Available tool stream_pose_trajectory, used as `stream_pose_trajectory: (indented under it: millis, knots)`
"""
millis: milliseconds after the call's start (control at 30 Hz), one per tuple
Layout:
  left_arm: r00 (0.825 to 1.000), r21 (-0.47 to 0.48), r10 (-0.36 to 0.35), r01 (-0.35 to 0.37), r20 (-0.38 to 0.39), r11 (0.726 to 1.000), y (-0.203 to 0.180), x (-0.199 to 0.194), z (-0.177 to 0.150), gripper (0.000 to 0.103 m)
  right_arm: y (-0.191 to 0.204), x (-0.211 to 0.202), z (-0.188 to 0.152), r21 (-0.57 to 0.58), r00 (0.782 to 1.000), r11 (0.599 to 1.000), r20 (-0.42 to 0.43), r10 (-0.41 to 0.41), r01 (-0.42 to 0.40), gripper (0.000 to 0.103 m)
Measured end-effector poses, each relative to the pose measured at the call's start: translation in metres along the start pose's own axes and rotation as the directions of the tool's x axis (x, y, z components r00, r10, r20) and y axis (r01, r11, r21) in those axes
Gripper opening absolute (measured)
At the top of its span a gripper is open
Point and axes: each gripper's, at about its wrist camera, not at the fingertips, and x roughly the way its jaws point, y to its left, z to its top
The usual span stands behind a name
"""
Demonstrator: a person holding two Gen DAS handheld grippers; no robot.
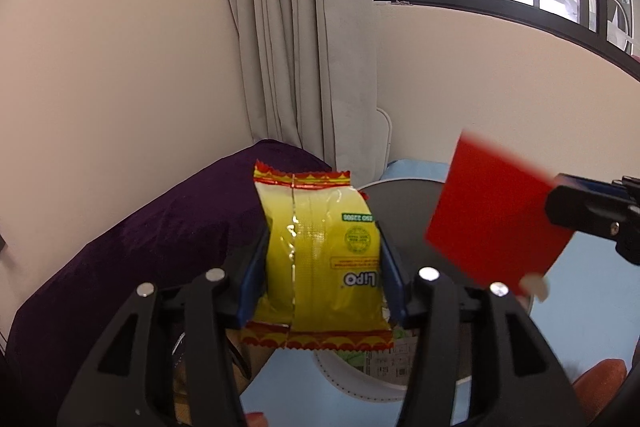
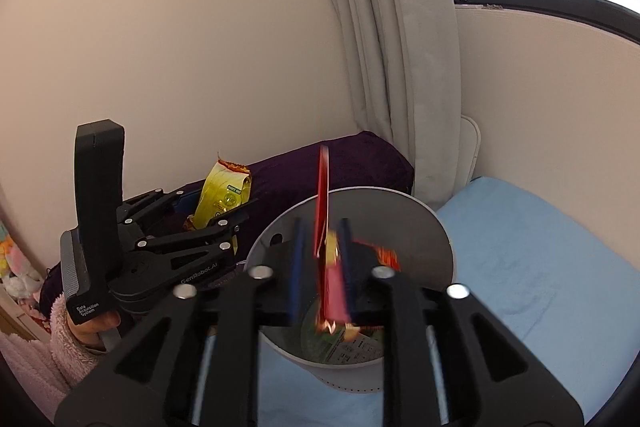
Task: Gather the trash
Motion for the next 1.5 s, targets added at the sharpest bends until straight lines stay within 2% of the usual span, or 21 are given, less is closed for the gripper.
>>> stream_pose_trajectory:
  millis: [33,67,700,1133,1300,1433,1500]
  knots:
    - [1.000,0.003,0.001,-0.001,0.000,1.000,-0.001,0.003,0.000,0.077,-0.002,-0.001,-0.001,0.005,1.000,1.000,0.009,-0.011,0.011,0.051]
    - [1.000,0.008,0.002,-0.002,0.007,1.000,-0.002,0.003,0.001,0.079,-0.001,0.000,-0.001,0.004,1.000,1.000,0.015,-0.021,0.021,0.051]
    - [1.000,0.089,-0.022,0.020,0.017,0.996,-0.032,-0.001,-0.002,0.079,-0.025,-0.032,-0.027,0.059,0.989,0.988,0.036,-0.145,0.142,0.053]
    - [0.997,0.162,-0.066,0.059,0.036,0.985,-0.080,-0.017,-0.006,0.081,-0.049,-0.081,-0.062,0.139,0.968,0.964,0.075,-0.239,0.227,0.058]
    - [0.991,0.220,-0.134,0.123,0.032,0.968,-0.123,-0.021,-0.010,0.081,-0.071,-0.117,-0.084,0.192,0.936,0.928,0.088,-0.341,0.320,0.058]
    - [0.977,0.289,-0.212,0.198,0.020,0.937,-0.171,-0.025,-0.014,0.082,-0.091,-0.154,-0.108,0.240,0.889,0.875,0.084,-0.450,0.420,0.058]
    - [0.966,0.324,-0.259,0.241,0.012,0.915,-0.198,-0.028,-0.016,0.082,-0.100,-0.174,-0.121,0.261,0.856,0.839,0.078,-0.512,0.478,0.058]
